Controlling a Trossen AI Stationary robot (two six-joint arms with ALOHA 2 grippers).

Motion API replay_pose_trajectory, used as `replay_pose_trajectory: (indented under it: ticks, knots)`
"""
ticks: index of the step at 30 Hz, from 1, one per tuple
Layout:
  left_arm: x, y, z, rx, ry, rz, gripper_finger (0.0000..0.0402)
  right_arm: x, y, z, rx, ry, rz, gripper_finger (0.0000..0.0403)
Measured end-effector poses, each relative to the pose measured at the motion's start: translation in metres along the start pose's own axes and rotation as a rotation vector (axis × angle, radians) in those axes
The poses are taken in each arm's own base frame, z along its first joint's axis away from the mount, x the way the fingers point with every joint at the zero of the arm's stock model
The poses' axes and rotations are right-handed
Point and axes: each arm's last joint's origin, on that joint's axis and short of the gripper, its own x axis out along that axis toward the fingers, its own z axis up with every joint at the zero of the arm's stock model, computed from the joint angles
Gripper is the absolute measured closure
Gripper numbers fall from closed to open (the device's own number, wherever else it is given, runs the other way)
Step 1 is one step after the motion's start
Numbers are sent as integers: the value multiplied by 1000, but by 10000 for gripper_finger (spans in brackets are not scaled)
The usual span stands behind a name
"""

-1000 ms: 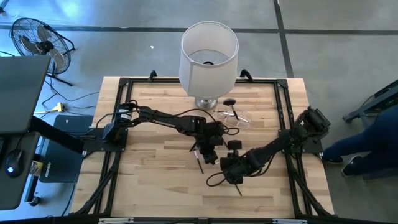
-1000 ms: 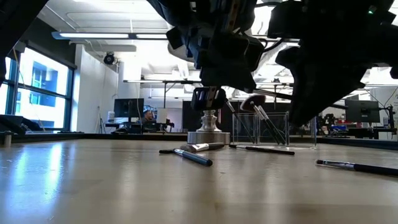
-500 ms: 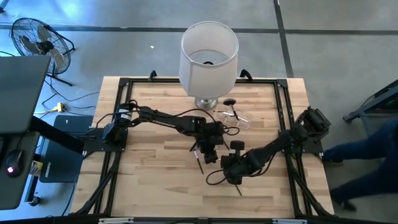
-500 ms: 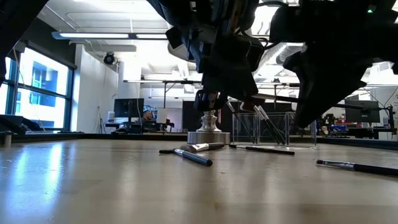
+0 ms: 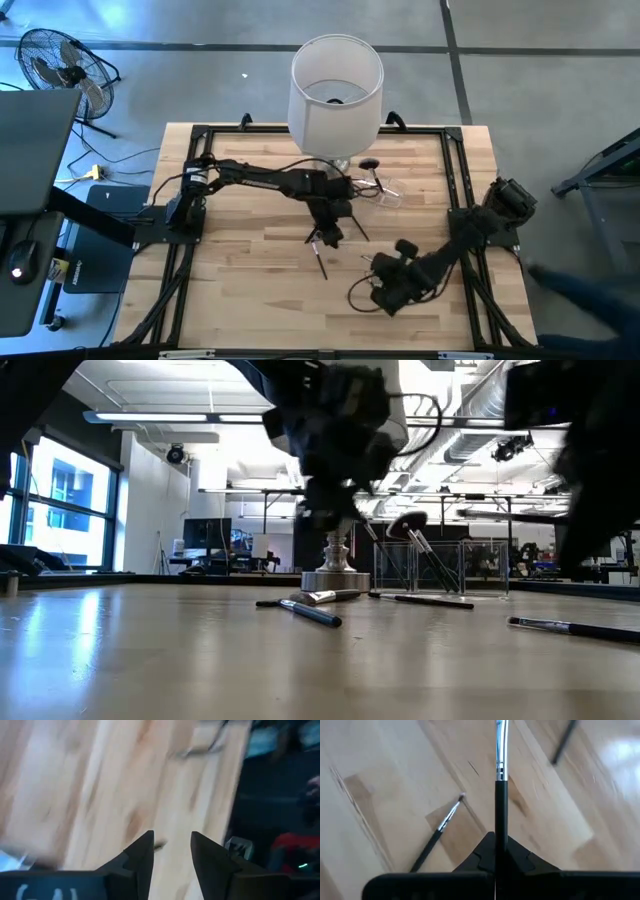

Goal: Put items in baskets/containers
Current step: Put the black eyeshadow brush into the transparent organizer

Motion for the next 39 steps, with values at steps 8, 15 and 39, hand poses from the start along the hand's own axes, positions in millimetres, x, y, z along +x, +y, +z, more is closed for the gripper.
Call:
replay_pose_trajectory:
  ticks: [8, 15, 39]
  knots:
    - [8, -5, -20, 160, 97, 223, 275, -10, 4, -30, 334, -138, 4, 400]
    - [1, -38, -36, 350, -61, 320, 275, 23, -11, -26, 466, -284, 118, 401]
    - [-83, 8, -103, 162, -927, 240, 276, 29, -212, 5, 406, -1039, 225, 402]
